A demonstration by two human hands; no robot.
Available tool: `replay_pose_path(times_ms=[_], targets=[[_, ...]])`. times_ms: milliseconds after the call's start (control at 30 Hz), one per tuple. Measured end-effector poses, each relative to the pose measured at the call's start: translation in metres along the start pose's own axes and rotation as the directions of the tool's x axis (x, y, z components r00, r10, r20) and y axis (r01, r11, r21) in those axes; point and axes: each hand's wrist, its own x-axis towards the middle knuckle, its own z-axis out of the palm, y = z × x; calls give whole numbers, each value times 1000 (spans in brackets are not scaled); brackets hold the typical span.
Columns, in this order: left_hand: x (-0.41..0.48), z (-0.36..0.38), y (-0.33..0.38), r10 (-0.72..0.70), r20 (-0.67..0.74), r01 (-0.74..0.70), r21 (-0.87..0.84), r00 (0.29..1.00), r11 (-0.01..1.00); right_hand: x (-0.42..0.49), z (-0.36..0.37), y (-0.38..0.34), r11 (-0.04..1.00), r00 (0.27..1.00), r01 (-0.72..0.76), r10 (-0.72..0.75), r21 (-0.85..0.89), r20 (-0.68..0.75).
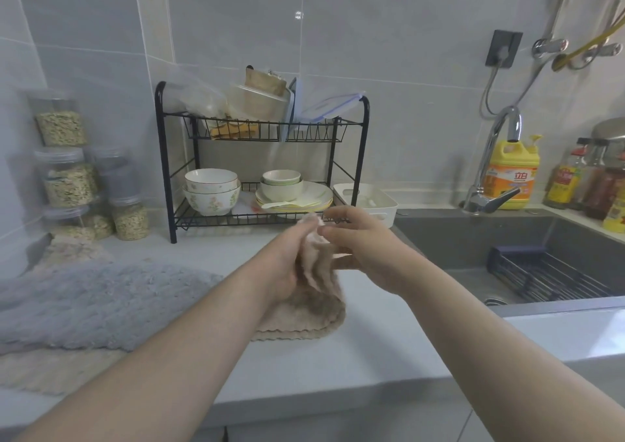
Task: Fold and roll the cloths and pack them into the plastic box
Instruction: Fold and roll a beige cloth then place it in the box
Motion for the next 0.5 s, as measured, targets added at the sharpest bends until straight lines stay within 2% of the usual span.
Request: replay_pose_path(times_ms=[67, 100, 167, 200, 333, 500], targets=[[-3, -10, 2, 26, -109, -20, 52, 994, 998, 0, 4, 3, 992, 999, 35, -31, 123, -28], [-3, -17, 2, 48, -170, -34, 85, 984, 996, 1, 4, 7, 993, 996, 46, -37, 110, -85], [-3, -29, 3, 76, -251, -38, 154, 965, 987, 3, 6, 20, 996, 987, 43, -53, -72, -153], [-4, -34, 5, 72, -278, -21, 183, 958, 983, 4, 9, 27, 979, 987, 37, -66, -198, -143], [-5, -58, 5, 105, -373, 20, 316, 922, 948, 8, 26, 48, 810, 994, 71, -106, -582, -27], [-6, -80, -1, 108, -404, 98, 458, 908, 884, 15, 37, 57, 605, 984, 152, -170, -781, 60]])
